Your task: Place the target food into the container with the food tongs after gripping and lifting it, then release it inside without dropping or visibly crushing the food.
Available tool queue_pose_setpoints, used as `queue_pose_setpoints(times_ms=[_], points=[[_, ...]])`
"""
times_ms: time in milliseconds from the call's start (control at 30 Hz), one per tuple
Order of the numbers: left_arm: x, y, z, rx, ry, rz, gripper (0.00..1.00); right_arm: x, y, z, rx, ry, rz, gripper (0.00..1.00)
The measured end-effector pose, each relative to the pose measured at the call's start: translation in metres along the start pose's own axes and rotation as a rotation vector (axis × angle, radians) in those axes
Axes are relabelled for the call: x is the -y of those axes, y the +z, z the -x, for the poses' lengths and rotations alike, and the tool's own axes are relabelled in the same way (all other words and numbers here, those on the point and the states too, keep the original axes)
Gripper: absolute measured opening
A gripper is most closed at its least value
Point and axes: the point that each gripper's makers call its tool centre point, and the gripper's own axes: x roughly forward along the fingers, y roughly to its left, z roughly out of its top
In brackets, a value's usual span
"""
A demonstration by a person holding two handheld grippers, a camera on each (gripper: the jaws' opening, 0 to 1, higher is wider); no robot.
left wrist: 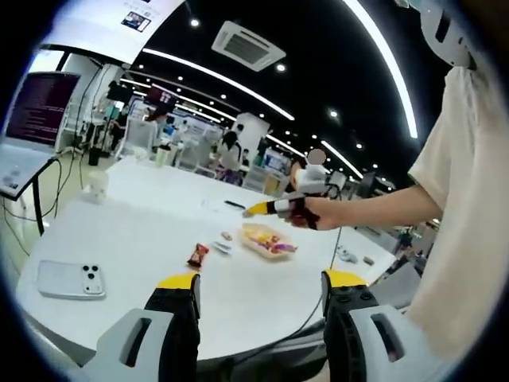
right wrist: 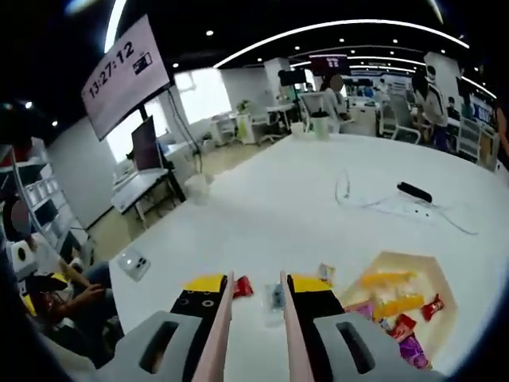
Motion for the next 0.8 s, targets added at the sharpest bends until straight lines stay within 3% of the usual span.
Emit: queue_pose_setpoints(times_ms=[367, 567, 800], points=[[-0.011, -0.007, 0.005, -0.001, 0.026, 0.022, 0.61, 0.01, -0.016, -0.028, -0.036, 0.027, 0.006, 0.3], [-0.013, -0.009, 0.005, -0.003, 0.033, 0.026, 0.62, 0.008, -0.018, -0.033, -0.042, 0.035, 0.003, 0.3], [-0.022, -0.009, 0.008, 0.002, 0.054, 0.035, 0.62, -0.007, -0.021, -0.055, -0.062, 0.069, -0.036, 0.3]])
